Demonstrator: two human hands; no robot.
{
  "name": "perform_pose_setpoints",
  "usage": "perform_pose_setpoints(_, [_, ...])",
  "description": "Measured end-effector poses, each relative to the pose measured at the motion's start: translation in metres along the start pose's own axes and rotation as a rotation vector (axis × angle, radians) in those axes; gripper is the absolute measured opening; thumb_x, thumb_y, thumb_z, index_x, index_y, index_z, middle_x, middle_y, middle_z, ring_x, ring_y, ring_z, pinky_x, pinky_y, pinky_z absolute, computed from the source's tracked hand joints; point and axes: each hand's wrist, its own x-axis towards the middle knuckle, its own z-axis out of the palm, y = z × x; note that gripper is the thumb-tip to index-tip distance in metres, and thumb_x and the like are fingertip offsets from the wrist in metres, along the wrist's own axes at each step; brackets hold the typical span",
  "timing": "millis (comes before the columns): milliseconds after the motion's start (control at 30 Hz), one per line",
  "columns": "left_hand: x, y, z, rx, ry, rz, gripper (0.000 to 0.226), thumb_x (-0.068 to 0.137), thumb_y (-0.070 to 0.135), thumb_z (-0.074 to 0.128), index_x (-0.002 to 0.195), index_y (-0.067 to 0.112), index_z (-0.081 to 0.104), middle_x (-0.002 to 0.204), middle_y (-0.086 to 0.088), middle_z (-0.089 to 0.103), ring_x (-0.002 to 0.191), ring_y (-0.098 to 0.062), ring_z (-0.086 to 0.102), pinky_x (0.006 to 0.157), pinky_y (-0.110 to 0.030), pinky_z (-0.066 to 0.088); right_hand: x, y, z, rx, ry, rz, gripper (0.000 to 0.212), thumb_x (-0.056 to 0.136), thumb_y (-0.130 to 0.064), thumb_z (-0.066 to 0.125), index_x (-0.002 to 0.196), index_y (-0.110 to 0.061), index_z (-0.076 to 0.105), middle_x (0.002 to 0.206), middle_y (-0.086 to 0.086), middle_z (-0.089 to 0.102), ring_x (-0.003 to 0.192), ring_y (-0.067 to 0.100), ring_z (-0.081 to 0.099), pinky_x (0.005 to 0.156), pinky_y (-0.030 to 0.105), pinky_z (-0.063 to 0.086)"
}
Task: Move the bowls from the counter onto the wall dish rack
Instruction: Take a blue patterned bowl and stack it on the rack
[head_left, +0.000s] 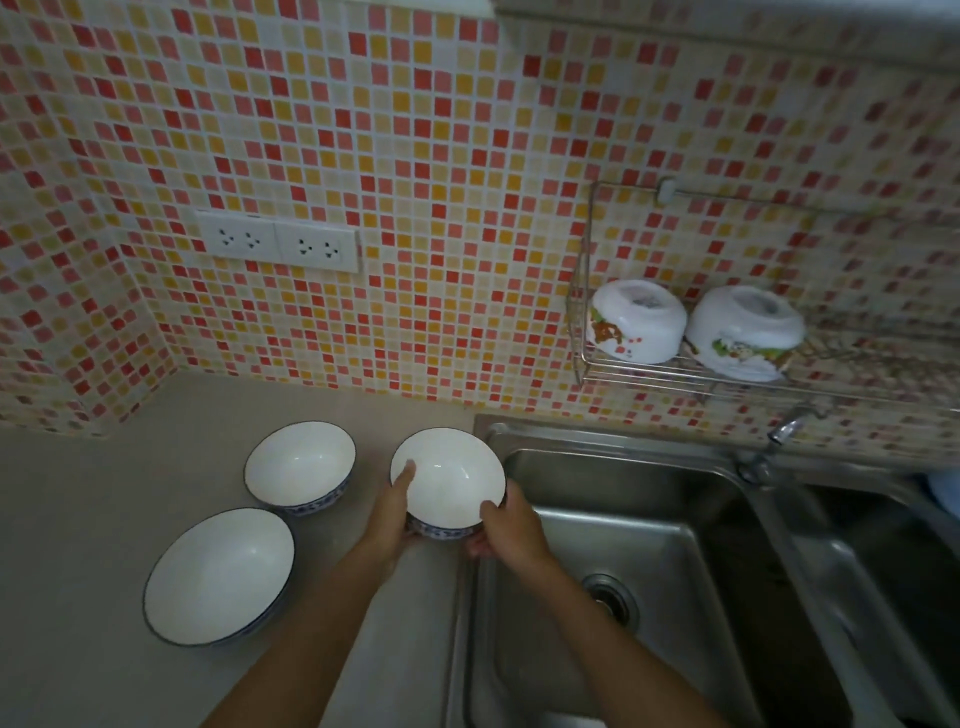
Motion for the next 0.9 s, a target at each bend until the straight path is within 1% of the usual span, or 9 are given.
perform_pose_setpoints(67, [-0.016, 0.011, 0.016, -0.003, -0.014, 0.062, 0.057, 0.089, 0.059, 0.043, 0.138, 0.03, 0.038, 0.131, -0.004, 0.052, 0.113, -0.03, 0.055, 0.079, -0.045, 0.056, -0.014, -0.01, -0.017, 0.014, 0.016, -0.048, 0.049, 0.091, -0.014, 0.048, 0.138, -0.022, 0.039, 0.121, 0.012, 0.061, 0.075, 0.028, 0.071, 0.052, 0.027, 0.056])
perform_pose_setpoints(133, [-0.033, 0.026, 0.032, 0.001, -0.036, 0.119, 0.056, 0.088, 0.063, 0.039, 0.135, 0.033, 0.041, 0.128, -0.002, 0.054, 0.106, -0.026, 0.058, 0.068, -0.039, 0.058, -0.026, -0.021, -0.035, -0.031, 0.049, -0.128, 0.045, 0.093, -0.022, 0.053, 0.136, -0.023, 0.042, 0.119, 0.008, 0.063, 0.077, 0.022, 0.071, 0.055, 0.025, 0.057])
perform_pose_setpoints(200, [-0.05, 0.041, 0.046, 0.004, -0.047, 0.162, 0.053, 0.089, 0.063, 0.036, 0.131, 0.034, 0.045, 0.122, 0.0, 0.057, 0.098, -0.022, 0.06, 0.063, -0.036, 0.057, -0.039, -0.033, -0.057, -0.085, 0.093, -0.204, 0.044, 0.092, -0.041, 0.054, 0.132, -0.022, 0.048, 0.119, 0.0, 0.065, 0.089, 0.019, 0.069, 0.07, 0.034, 0.061])
perform_pose_setpoints(267, [-0.064, 0.056, 0.06, -0.019, -0.052, 0.196, 0.045, 0.091, 0.061, 0.032, 0.124, 0.035, 0.049, 0.112, 0.003, 0.061, 0.095, -0.019, 0.06, 0.069, -0.039, 0.056, -0.054, -0.048, -0.082, -0.155, 0.189, -0.279, 0.042, 0.093, -0.049, 0.051, 0.126, -0.024, 0.055, 0.111, -0.007, 0.066, 0.093, 0.012, 0.065, 0.084, 0.036, 0.056])
perform_pose_setpoints(433, [-0.088, 0.086, 0.095, -0.027, -0.112, 0.304, 0.047, 0.091, 0.065, 0.026, 0.121, 0.042, 0.053, 0.113, 0.007, 0.065, 0.099, -0.02, 0.063, 0.08, -0.045, 0.055, -0.068, -0.077, -0.16, -0.265, 0.492, -0.453, 0.028, 0.097, -0.033, 0.053, 0.121, -0.018, 0.059, 0.1, -0.008, 0.063, 0.091, 0.011, 0.061, 0.082, 0.027, 0.047])
perform_pose_setpoints(567, [-0.101, 0.1, 0.13, -0.035, -0.118, 0.381, 0.048, 0.092, 0.061, 0.029, 0.127, 0.037, 0.05, 0.111, 0.007, 0.065, 0.097, -0.022, 0.064, 0.077, -0.042, 0.057, -0.049, -0.084, -0.222, -0.433, 0.658, -0.541, 0.032, 0.096, -0.03, 0.056, 0.121, -0.012, 0.061, 0.117, 0.006, 0.066, 0.106, 0.02, 0.059, 0.088, 0.032, 0.047])
perform_pose_setpoints(667, [-0.106, 0.106, 0.16, -0.017, -0.117, 0.431, 0.038, 0.092, 0.057, 0.034, 0.122, 0.039, 0.051, 0.11, 0.007, 0.064, 0.095, -0.022, 0.065, 0.075, -0.038, 0.057, -0.028, -0.079, -0.257, -0.623, 0.688, -0.53, 0.034, 0.094, -0.028, 0.059, 0.122, -0.009, 0.062, 0.122, 0.011, 0.063, 0.116, 0.028, 0.054, 0.098, 0.04, 0.045])
perform_pose_setpoints(767, [-0.105, 0.11, 0.188, 0.056, -0.123, 0.453, 0.028, 0.093, 0.057, 0.032, 0.108, 0.043, 0.052, 0.112, 0.002, 0.063, 0.098, -0.024, 0.063, 0.073, -0.038, 0.058, -0.011, -0.068, -0.277, -0.852, 0.666, -0.595, 0.023, 0.091, -0.023, 0.062, 0.107, -0.01, 0.071, 0.108, 0.01, 0.07, 0.102, 0.026, 0.062, 0.096, 0.04, 0.048])
perform_pose_setpoints(900, [-0.1, 0.116, 0.226, 0.226, -0.098, 0.576, 0.041, 0.088, 0.064, 0.032, 0.119, 0.042, 0.047, 0.122, 0.001, 0.056, 0.105, -0.025, 0.059, 0.073, -0.041, 0.059, -0.003, -0.055, -0.291, -0.886, 0.691, -0.735, 0.019, 0.084, -0.01, 0.07, 0.103, -0.01, 0.073, 0.103, 0.01, 0.074, 0.097, 0.029, 0.068, 0.095, 0.045, 0.053])
